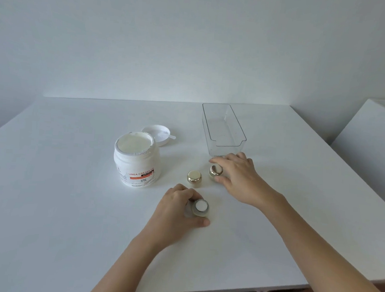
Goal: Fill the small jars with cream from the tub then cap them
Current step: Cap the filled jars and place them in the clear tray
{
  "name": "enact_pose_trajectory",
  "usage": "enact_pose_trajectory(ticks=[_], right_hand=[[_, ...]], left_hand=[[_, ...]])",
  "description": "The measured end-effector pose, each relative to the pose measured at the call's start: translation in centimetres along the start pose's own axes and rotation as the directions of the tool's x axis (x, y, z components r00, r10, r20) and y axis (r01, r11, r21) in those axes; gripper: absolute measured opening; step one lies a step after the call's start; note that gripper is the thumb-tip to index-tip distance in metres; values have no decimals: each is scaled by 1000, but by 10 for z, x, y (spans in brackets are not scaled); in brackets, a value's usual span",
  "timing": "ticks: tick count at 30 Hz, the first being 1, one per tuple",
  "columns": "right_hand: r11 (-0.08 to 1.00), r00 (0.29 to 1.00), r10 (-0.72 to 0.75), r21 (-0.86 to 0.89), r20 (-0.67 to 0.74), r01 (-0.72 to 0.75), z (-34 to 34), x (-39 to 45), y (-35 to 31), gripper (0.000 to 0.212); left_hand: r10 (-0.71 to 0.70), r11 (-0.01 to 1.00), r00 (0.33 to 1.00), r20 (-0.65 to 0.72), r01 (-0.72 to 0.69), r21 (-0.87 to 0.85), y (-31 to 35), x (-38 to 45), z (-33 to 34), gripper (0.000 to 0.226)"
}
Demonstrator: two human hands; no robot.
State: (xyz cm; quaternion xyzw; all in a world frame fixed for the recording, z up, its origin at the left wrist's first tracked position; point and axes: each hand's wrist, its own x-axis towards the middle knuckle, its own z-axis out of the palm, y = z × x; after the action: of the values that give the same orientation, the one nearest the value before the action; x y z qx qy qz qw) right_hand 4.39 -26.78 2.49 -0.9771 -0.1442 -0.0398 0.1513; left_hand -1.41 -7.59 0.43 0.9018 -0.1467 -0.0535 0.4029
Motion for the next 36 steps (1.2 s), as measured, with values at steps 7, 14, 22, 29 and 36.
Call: enact_pose_trajectory(ticks=[7,14,22,29,36], right_hand=[[912,939,340,227,50,-342,-21,-19,44,74],[886,939,342,321,40,-336,-13,-21,56,25],[891,990,39,453,-137,28,-24,-40,1,20],[922,989,-107,362,-106,138,-37,-38,-18,26],[877,988,-153,456,-39,153,-43,-34,-20,35]], left_hand=[[-93,967,993,-79,71,-245,1,2,-5,30],[-142,864,989,-36,106,-493,9,11,-8,32],[-112,805,992,-65,53,-591,9,19,-14,33],[-40,739,997,-70,-17,-674,7,15,-12,32],[41,765,995,-86,-87,-638,10,16,-11,39]])
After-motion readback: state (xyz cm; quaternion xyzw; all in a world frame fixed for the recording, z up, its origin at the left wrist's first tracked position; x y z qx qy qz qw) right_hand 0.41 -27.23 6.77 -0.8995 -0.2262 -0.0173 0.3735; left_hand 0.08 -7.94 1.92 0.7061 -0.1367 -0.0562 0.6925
